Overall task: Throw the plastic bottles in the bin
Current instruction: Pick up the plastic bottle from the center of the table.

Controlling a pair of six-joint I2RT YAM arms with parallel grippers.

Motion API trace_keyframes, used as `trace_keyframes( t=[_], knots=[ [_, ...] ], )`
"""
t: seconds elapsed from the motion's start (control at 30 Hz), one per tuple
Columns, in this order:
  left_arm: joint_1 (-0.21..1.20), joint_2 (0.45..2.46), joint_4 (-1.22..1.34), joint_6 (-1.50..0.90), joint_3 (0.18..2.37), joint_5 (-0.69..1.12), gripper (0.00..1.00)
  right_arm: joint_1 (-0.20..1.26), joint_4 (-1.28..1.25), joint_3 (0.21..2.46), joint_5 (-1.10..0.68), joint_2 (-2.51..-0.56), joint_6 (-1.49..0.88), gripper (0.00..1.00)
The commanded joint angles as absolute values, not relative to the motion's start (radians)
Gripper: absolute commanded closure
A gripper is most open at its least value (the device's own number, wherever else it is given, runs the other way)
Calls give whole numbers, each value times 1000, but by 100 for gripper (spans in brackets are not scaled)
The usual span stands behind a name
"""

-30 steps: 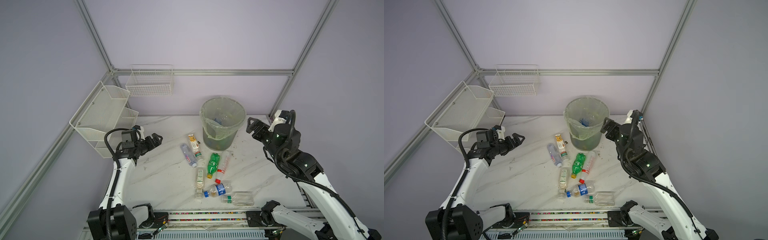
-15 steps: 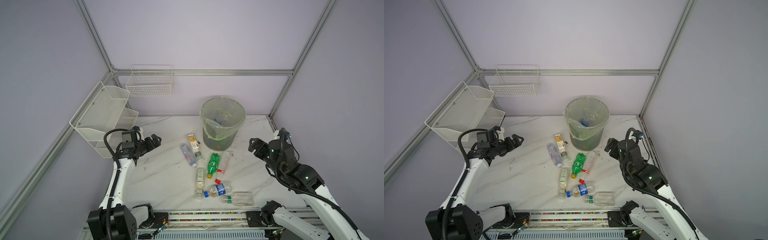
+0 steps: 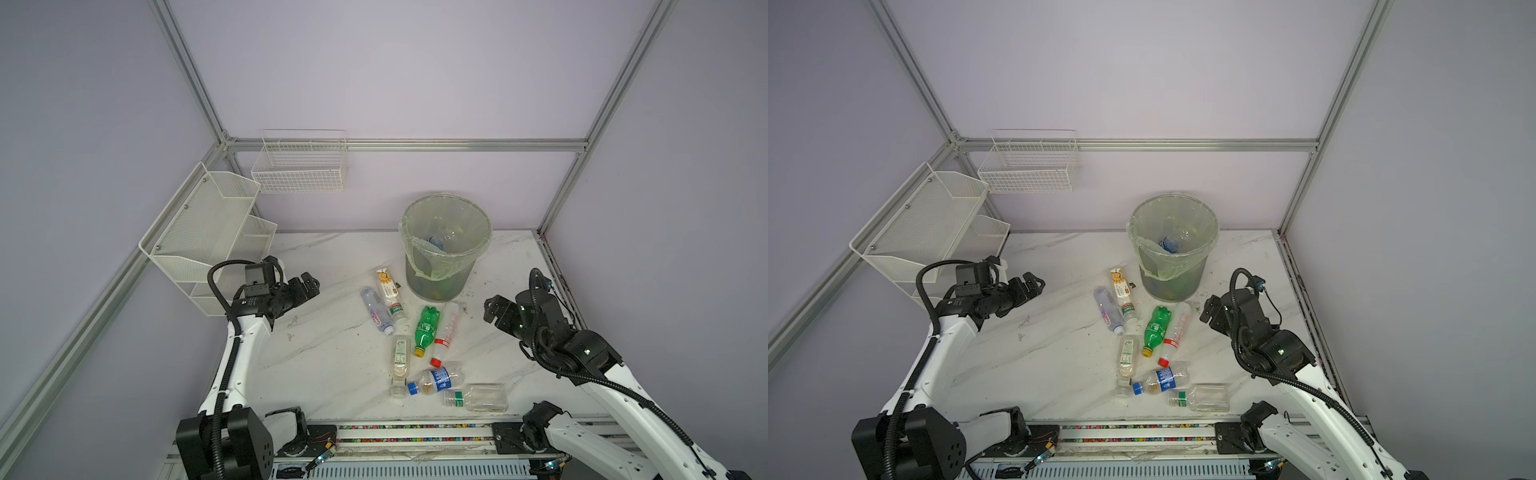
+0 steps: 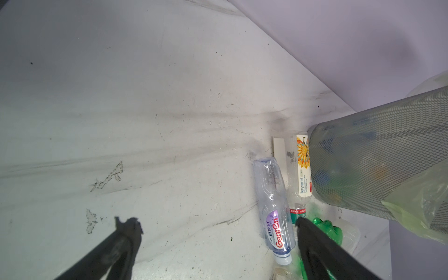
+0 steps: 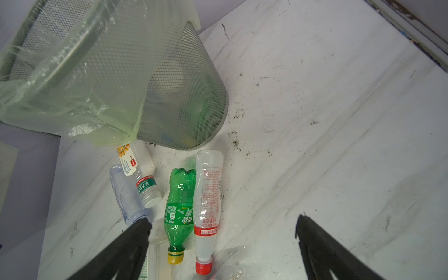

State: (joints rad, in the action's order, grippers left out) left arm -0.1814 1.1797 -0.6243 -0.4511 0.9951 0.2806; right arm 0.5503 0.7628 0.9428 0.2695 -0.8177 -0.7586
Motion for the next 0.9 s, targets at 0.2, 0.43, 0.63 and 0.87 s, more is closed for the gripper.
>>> trace_keyframes(
  t=[0.2,0.43,0.63,0.87],
  knots=[
    [-190,1176,-643,-422,997,182,0,548,690,842,246,-796,-786,3],
    [-179,1190,-654,-421,1020,107,0,548,697,828,234,-782,-752,3],
    [-102,1140,-653,-538,1023,154,0,548,677,817,184,-780,-716,3],
    [112,1158,-612,-706,1039,93,0,548,664,804,173,-745,-695,3]
  ],
)
